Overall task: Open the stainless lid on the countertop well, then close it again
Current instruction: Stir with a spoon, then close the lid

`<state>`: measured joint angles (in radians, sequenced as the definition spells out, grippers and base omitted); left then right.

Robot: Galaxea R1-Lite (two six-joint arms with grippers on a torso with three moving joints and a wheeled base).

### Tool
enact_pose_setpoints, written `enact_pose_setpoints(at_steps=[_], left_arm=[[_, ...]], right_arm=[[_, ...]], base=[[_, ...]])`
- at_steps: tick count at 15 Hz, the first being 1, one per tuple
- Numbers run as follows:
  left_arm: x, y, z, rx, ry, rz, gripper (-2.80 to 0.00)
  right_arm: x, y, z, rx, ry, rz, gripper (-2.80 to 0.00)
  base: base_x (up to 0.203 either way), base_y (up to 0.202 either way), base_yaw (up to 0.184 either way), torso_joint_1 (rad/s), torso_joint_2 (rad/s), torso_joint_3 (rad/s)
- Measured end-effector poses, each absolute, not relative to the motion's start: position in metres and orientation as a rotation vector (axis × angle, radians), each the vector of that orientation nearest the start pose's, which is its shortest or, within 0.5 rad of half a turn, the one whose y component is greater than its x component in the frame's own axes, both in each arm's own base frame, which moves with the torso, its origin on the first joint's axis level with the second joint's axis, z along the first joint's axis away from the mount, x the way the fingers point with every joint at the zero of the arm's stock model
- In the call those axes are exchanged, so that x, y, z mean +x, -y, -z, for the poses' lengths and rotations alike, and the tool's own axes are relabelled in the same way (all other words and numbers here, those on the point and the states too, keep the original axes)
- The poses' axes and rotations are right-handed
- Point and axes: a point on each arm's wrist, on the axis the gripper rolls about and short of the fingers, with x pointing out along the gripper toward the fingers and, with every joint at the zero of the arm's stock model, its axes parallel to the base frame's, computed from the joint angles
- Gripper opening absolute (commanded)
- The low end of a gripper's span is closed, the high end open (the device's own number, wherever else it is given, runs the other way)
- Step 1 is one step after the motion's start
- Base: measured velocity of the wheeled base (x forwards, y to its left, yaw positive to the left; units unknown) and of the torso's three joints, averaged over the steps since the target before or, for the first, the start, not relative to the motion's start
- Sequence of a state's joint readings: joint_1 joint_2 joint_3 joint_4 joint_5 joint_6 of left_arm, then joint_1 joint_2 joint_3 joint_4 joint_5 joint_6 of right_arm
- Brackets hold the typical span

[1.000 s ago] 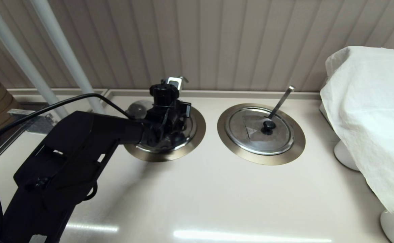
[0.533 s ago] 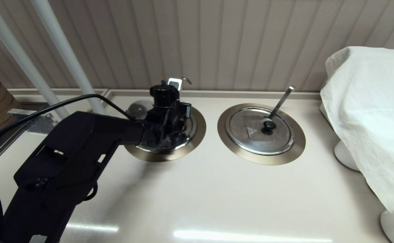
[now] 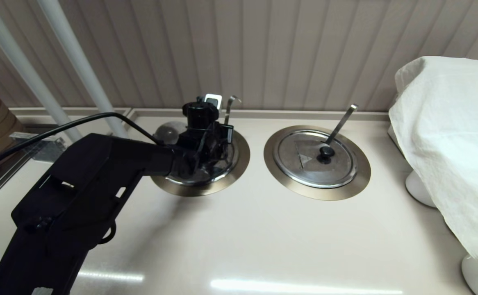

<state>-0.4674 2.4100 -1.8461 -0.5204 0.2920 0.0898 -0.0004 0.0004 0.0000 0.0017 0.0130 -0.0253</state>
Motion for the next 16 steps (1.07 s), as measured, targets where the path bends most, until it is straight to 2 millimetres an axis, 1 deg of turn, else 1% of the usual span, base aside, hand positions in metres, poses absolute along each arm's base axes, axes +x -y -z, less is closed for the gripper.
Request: enact_pose_setpoints(at_steps=[2, 5, 7, 10, 13, 16], left_arm=[[0.454, 0.223, -0.161, 0.12, -0.07, 0.205, 0.0], [0.438, 0.216, -0.154, 0.147, -0.144, 0.293, 0.0], [0.428, 0.209, -0.159, 0.148, -0.158, 0.301, 0.0], [0.421, 0.201, -0.169, 0.148, -0.151, 0.287, 0.0], [0.406, 0.183, -0.171, 0.158, -0.185, 0.27, 0.0], [0.388, 0.162, -0.17, 0.159, -0.214, 0.253, 0.0]], right_arm=[[-0.023, 0.0, -0.075, -0.025, -0.002, -0.013, 0.0], [-0.023, 0.0, -0.075, -0.025, -0.002, -0.013, 0.0], [-0.023, 0.0, -0.075, -0.025, -0.002, -0.013, 0.0], [-0.023, 0.0, -0.075, -0.025, -0.002, -0.013, 0.0], [-0.023, 0.0, -0.075, -0.024, -0.002, -0.013, 0.0], [-0.023, 0.0, -0.075, -0.025, -0.002, -0.013, 0.0]], base=[[0.0, 0.0, 0.0, 0.0, 0.0, 0.0], [0.0, 0.0, 0.0, 0.0, 0.0, 0.0], [0.0, 0.0, 0.0, 0.0, 0.0, 0.0], [0.0, 0.0, 0.0, 0.0, 0.0, 0.0], [0.0, 0.0, 0.0, 0.0, 0.0, 0.0], [0.0, 0.0, 0.0, 0.0, 0.0, 0.0]])
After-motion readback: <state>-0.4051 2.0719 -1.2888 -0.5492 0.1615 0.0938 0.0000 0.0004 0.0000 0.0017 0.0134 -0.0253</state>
